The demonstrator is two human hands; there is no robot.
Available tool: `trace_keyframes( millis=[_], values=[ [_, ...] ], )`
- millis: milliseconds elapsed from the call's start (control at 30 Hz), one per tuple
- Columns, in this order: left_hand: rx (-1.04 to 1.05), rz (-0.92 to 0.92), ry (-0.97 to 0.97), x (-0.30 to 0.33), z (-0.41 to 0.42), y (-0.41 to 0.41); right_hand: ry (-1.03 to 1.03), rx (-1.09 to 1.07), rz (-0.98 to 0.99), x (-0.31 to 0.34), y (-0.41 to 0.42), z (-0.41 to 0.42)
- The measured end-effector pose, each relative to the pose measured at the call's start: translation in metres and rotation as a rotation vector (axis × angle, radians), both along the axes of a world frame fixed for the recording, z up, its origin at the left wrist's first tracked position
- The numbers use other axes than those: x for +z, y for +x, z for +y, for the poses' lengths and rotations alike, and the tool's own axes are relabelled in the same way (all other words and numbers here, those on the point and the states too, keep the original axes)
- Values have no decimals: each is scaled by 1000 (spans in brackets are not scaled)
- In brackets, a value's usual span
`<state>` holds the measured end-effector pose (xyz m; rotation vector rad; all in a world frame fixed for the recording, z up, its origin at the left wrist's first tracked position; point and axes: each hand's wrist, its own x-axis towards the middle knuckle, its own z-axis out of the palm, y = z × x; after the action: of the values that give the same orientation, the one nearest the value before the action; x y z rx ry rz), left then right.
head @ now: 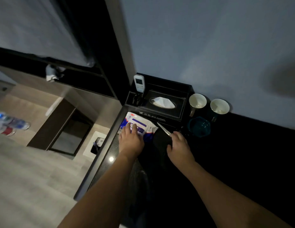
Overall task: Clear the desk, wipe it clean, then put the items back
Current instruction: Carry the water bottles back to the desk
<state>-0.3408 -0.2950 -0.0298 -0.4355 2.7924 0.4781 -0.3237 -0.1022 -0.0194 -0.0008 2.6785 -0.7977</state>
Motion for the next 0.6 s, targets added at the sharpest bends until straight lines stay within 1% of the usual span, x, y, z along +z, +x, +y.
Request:
trace_keyframes(
  millis=[133, 200, 300, 400, 600],
  values=[
    [35, 126, -37, 32, -9, 46, -29, 144, 87, 31, 23, -19],
    [64, 183, -41, 50, -15, 77, -28, 224, 136, 46, 43, -30],
    [83, 283, -89, 74, -33, 131, -33, 349, 159, 67, 73, -51],
    [176, 350, -113, 90, -62, 184, -59, 467, 160, 83, 101, -84],
    [430, 409, -211, 121, -140, 281, -76, 717, 216, 108, 152, -180]
  ],
)
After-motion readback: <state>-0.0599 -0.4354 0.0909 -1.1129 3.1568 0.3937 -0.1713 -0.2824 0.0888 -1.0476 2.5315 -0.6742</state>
